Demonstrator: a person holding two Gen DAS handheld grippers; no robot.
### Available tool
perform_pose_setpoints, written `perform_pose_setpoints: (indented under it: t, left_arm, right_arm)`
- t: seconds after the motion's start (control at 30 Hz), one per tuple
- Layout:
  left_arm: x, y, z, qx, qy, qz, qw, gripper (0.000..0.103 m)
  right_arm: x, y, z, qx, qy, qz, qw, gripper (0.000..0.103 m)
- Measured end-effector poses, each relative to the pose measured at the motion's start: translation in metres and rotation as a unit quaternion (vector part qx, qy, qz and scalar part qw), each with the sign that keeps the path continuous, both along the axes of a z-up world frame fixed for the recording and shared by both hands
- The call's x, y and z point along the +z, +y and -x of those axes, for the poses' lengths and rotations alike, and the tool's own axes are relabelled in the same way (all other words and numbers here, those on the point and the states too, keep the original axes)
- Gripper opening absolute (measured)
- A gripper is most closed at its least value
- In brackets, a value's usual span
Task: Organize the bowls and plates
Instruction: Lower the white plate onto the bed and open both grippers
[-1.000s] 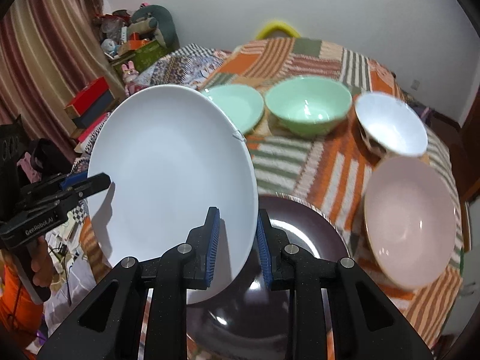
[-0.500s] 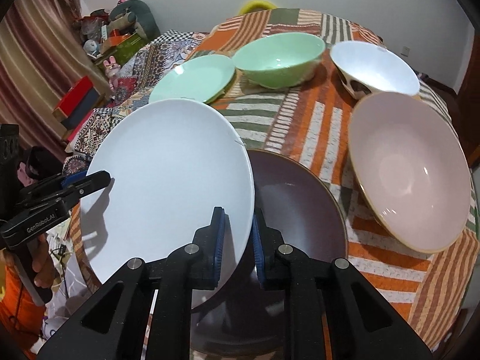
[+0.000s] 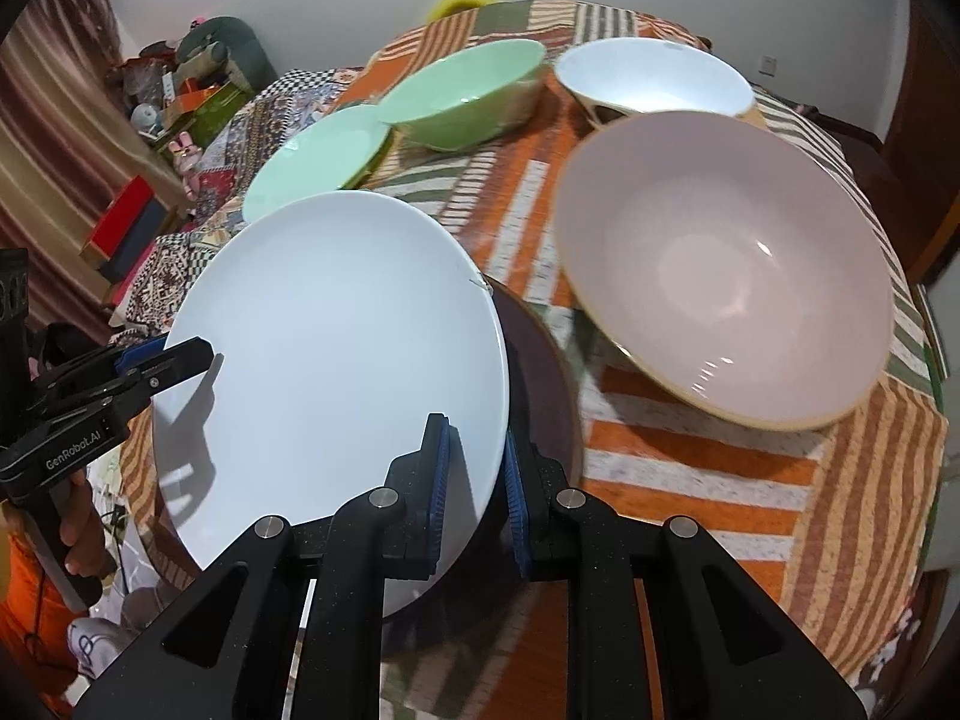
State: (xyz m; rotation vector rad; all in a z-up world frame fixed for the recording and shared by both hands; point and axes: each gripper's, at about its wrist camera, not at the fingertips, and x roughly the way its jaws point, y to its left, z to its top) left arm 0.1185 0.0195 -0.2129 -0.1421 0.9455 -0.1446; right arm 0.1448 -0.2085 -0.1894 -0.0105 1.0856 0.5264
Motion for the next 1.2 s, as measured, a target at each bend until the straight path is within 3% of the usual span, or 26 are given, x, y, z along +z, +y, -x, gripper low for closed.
perform_pose_setpoints:
  t: [0.33,0.53,0.6,0.87,1.0,1.13,1.2]
  left_arm:
    - [-0.022,-0.013,-0.009,-0.019,0.035,0.005,0.9992,0.031]
    - [-0.027,-0.016,-0.011,-0.025,0.038,-0.008,0.9989,0.03]
    - [-0.025,-0.014,-0.01,-0.026,0.035,-0.001,0.999,0.03]
    - [-0.003,-0.008,-0.004,-0.011,0.002,-0.007,0.9999,0.031]
    - [0.017,0.003,0.001,0.0,-0.023,-0.019,0.9996,0.033]
    - [0.039,0.019,0.005,0.023,-0.055,-0.028,0.9978,0.046]
    - [0.049,0.029,0.006,0.038,-0.072,-0.034,0.9961,0.052]
  right_arm:
    - [0.001,-0.013,0.004,-0.007,-0.011,0.026,1.0,0.017]
    - [0.001,-0.015,0.003,-0.01,-0.015,0.036,0.999,0.017]
    - [0.005,-0.013,0.006,-0.008,-0.034,0.048,0.998,0.017]
    - [0.033,0.0,0.011,0.007,-0.091,0.06,0.994,0.019]
    - [0.045,0.012,0.012,0.017,-0.105,0.043,0.993,0.027]
    - [0.057,0.028,0.012,0.03,-0.126,0.035,0.991,0.031]
    - [0.062,0.037,0.01,0.037,-0.132,0.026,0.99,0.037]
